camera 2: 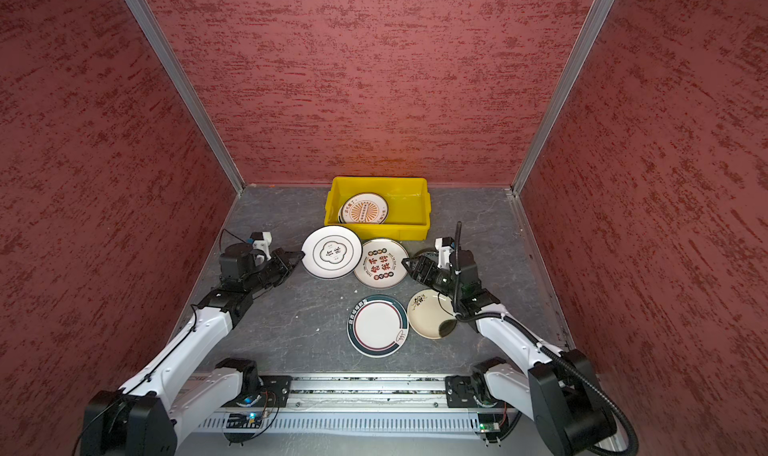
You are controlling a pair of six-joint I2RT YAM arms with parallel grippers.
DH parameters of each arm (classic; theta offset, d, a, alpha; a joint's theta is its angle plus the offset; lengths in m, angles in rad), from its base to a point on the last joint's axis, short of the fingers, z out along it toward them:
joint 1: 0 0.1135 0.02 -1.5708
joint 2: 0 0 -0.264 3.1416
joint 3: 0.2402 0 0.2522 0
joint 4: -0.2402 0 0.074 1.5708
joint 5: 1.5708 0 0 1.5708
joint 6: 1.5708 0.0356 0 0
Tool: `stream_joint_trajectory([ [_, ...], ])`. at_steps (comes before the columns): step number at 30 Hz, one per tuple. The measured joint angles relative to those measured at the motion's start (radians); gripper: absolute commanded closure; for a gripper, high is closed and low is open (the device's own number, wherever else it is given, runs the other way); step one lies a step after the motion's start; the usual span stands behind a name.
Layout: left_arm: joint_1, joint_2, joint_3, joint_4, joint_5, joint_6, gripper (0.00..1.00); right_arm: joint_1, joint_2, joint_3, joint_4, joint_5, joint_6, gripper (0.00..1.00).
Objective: Place the plates into the plastic bin on the countertop
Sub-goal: 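Lift the white plate upright with the left gripper toward the yellow bin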
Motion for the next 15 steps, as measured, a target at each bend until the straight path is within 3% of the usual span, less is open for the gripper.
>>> stream_joint_trajectory([
  [7, -0.101, 0.093, 0.076, 0.056, -0.059, 0.015, 1.0, 0.0, -0.034, -0.009, 0.003, 0.001, 0.01, 0.12],
  [15, -0.166, 0.303, 0.225, 0.071, -0.087, 0.053, 1.0, 0.0, -0.072, -0.066, 0.016, 0.011, 0.032, 0.12],
])
